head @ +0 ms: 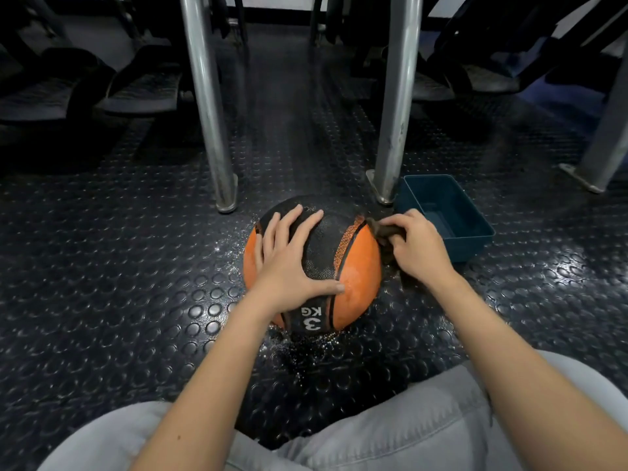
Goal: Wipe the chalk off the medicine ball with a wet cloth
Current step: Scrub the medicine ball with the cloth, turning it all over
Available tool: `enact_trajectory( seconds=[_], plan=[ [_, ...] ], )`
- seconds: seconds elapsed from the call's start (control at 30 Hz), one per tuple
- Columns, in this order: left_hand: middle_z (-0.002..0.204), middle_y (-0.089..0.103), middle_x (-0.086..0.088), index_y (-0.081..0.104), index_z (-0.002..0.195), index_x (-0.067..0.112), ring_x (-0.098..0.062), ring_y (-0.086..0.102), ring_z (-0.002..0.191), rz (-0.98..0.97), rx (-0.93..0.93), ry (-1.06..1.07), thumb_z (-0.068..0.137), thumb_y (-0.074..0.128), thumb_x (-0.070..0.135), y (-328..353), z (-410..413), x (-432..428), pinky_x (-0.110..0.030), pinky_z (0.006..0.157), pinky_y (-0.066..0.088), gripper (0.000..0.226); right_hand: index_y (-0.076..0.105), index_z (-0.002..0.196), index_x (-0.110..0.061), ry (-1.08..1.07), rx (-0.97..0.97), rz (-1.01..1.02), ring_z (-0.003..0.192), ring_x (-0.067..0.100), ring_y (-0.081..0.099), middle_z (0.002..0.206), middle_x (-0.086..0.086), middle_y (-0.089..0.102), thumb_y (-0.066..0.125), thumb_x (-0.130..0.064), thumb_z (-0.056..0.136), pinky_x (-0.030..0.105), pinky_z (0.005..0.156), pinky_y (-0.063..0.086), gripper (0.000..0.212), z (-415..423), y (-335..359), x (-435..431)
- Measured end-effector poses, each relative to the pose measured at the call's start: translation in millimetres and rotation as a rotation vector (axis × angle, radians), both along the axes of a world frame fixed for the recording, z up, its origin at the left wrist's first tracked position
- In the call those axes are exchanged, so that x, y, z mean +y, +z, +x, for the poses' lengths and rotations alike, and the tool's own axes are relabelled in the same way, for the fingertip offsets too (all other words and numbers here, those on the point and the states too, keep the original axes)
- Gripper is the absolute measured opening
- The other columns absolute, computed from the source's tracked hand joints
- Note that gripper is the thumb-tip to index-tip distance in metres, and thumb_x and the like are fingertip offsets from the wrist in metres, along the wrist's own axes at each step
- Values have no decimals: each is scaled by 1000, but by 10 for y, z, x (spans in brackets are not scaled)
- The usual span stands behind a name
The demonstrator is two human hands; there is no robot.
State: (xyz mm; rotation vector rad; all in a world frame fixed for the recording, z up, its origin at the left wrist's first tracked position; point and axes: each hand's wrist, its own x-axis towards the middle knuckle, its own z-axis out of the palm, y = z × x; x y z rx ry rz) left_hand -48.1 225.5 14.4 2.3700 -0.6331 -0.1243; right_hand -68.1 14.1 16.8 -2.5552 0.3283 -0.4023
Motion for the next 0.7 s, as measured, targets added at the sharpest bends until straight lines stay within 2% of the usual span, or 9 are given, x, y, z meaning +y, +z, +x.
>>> enact_trajectory(
  seconds=[0.07, 0.17, 0.23, 0.37, 0.4, 0.47, 0.57, 0.63, 0.7],
  plan=[
    [156, -2, 17, 12, 145, 48, -4, -15, 141, -15, -22, 24, 60, 80, 56, -7, 8, -6, -37, 114, -13, 108, 67, 110, -21, 41, -193, 40, 105, 25, 53, 103, -4, 55, 54, 0, 87, 32, 91, 41, 34, -44, 114, 108],
    [156, -2, 17, 14, 145, 46, -4, -14, 141, -15, -16, 43, 60, 81, 54, -27, -24, 0, -35, 114, -12, 109, 70, 105, -15, 353, -384, 77, 97, 21, 58, 100, 1, 64, 60, 2, 77, 32, 90, 44, 34, -160, 240, 344],
    [156, -2, 17, 13, 144, 48, -3, -14, 141, -16, -5, 44, 60, 81, 53, -20, -25, 0, -36, 114, -11, 109, 71, 102, -15, 387, -277, 44, 97, 24, 58, 99, 2, 65, 61, 3, 75, 38, 90, 45, 33, -151, 156, 338],
    [156, -3, 18, 13, 145, 48, -5, -14, 142, -15, -8, 50, 61, 80, 56, -17, -20, -22, -42, 114, -12, 107, 68, 109, -21, -13, 9, -162, 107, 25, 48, 111, 2, 61, 54, -2, 86, 34, 88, 39, 33, -83, 137, 12],
    [155, -2, 18, 13, 145, 48, -5, -14, 141, -23, -8, 56, 61, 80, 56, -20, -13, -33, -42, 114, -12, 108, 67, 111, -21, -37, -40, -160, 106, 24, 48, 111, 2, 61, 54, -3, 87, 29, 86, 37, 33, -93, 179, 23],
    [156, -2, 18, 14, 145, 46, -5, -14, 141, -25, -11, 76, 59, 80, 57, -31, -11, -26, -41, 115, -11, 109, 66, 112, -19, 110, -264, -109, 101, 20, 52, 107, 0, 62, 57, -2, 84, 20, 83, 33, 33, -145, 267, 233],
    [156, -1, 17, 15, 146, 45, -4, -13, 141, -16, -16, 87, 59, 80, 57, -39, -14, -9, -39, 115, -10, 109, 69, 102, -16, 397, -330, -96, 91, 18, 50, 99, -1, 61, 56, 1, 78, 26, 80, 41, 32, -218, 164, 491],
    [156, -2, 18, 14, 145, 48, -2, -13, 140, -29, -14, 80, 60, 80, 56, -39, -21, -4, -37, 114, -11, 108, 69, 101, -16, 291, -239, -40, 93, 20, 49, 99, -2, 58, 54, 2, 79, 34, 82, 44, 32, -158, 77, 407],
    [155, -3, 19, 14, 145, 48, -2, -15, 140, -42, -8, 73, 61, 80, 55, -38, -28, -16, -36, 113, -13, 107, 67, 104, -16, 77, -143, -97, 96, 21, 48, 103, -2, 57, 52, 0, 83, 39, 83, 45, 31, -119, 53, 274]
  ],
)
